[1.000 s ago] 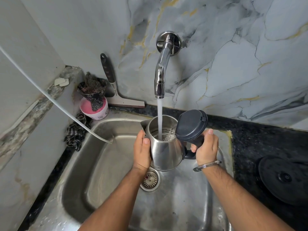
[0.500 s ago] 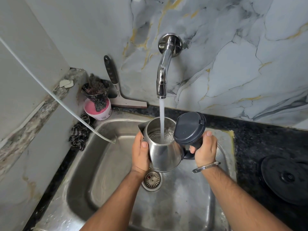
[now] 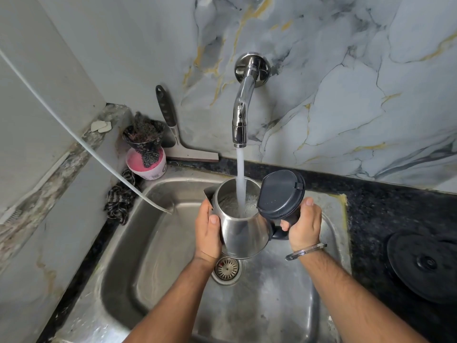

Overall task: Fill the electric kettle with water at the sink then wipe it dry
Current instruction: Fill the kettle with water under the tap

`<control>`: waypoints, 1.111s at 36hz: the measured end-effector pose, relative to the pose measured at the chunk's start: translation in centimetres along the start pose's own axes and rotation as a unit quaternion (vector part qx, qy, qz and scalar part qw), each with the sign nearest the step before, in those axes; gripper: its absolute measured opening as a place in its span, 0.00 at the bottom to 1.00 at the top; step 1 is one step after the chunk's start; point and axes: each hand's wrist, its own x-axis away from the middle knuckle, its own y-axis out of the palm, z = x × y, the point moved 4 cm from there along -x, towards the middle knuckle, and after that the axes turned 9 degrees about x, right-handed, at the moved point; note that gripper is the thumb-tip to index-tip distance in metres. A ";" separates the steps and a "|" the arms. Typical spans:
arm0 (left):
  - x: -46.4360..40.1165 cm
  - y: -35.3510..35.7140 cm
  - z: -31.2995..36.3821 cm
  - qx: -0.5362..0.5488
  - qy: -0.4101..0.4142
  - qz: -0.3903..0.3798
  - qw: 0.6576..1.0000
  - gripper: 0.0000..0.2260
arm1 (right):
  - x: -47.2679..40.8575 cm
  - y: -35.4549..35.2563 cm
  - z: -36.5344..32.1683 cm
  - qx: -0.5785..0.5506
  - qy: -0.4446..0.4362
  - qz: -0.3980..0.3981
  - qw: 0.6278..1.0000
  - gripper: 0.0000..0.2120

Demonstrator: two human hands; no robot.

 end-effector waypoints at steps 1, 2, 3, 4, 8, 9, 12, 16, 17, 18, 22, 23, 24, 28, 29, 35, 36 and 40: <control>0.0 0.0 0.0 0.002 -0.002 0.001 1.000 0.43 | 0.0 0.0 0.0 -0.001 0.000 0.000 1.000 0.30; 0.1 0.0 0.0 0.003 -0.002 0.001 1.000 0.42 | 0.0 0.0 0.1 -0.003 -0.001 0.000 1.000 0.30; 0.1 0.0 0.1 0.004 -0.003 0.002 1.000 0.42 | 0.0 -0.1 0.1 -0.004 -0.001 0.000 1.000 0.30; 0.1 0.0 0.0 0.006 -0.002 0.004 1.000 0.42 | 0.0 -0.1 0.1 -0.002 -0.003 0.000 1.000 0.30; 0.0 0.2 0.1 0.004 0.001 0.000 1.000 0.42 | -0.1 -0.1 0.1 0.000 -0.005 0.004 1.000 0.30; 0.0 0.3 0.2 0.008 0.002 -0.001 1.000 0.42 | -0.1 -0.1 0.0 -0.001 -0.003 0.007 1.000 0.29; -0.1 0.3 0.3 0.013 0.004 0.005 1.000 0.42 | -0.2 -0.2 -0.2 -0.007 -0.003 0.009 1.000 0.28; -0.3 0.4 0.2 0.010 0.006 0.009 1.000 0.42 | -0.3 -0.1 -0.3 0.000 -0.006 0.010 1.000 0.30; -0.3 0.4 0.2 0.008 0.005 0.012 1.000 0.43 | -0.4 -0.1 -0.3 0.003 -0.005 0.012 1.000 0.30; -0.4 0.3 0.1 0.006 0.004 0.018 1.000 0.43 | -0.4 -0.1 -0.2 0.006 -0.004 0.013 1.000 0.31; -0.8 0.0 -0.3 -0.001 0.001 0.025 1.000 0.33 | -0.6 -0.2 0.0 0.013 -0.007 0.014 1.000 0.30; -0.8 0.1 -0.2 -0.001 -0.001 0.025 1.000 0.31 | -0.6 -0.2 0.0 0.014 -0.008 0.014 1.000 0.30; -0.8 0.1 -0.1 0.000 -0.003 0.027 1.000 0.30 | -0.7 -0.2 0.0 0.015 -0.008 0.013 1.000 0.29; -1.0 0.3 -0.2 0.009 -0.002 0.019 1.000 0.26 | -0.8 -0.2 0.3 0.014 -0.011 0.011 1.000 0.29; -1.0 0.3 -0.2 0.010 -0.001 0.016 1.000 0.25 | -0.8 -0.2 0.3 0.014 -0.012 0.009 1.000 0.30; -1.1 0.6 -0.3 0.017 0.002 0.006 1.000 0.25 | -0.9 -0.2 0.3 0.013 -0.011 -0.002 1.000 0.33; -1.1 0.6 -0.2 0.019 0.003 0.009 1.000 0.27 | -0.9 -0.2 0.3 0.013 -0.012 -0.004 1.000 0.33; -1.0 0.6 -0.3 0.004 0.004 0.014 1.000 0.40 | -1.0 -0.2 0.3 0.010 -0.012 -0.007 1.000 0.35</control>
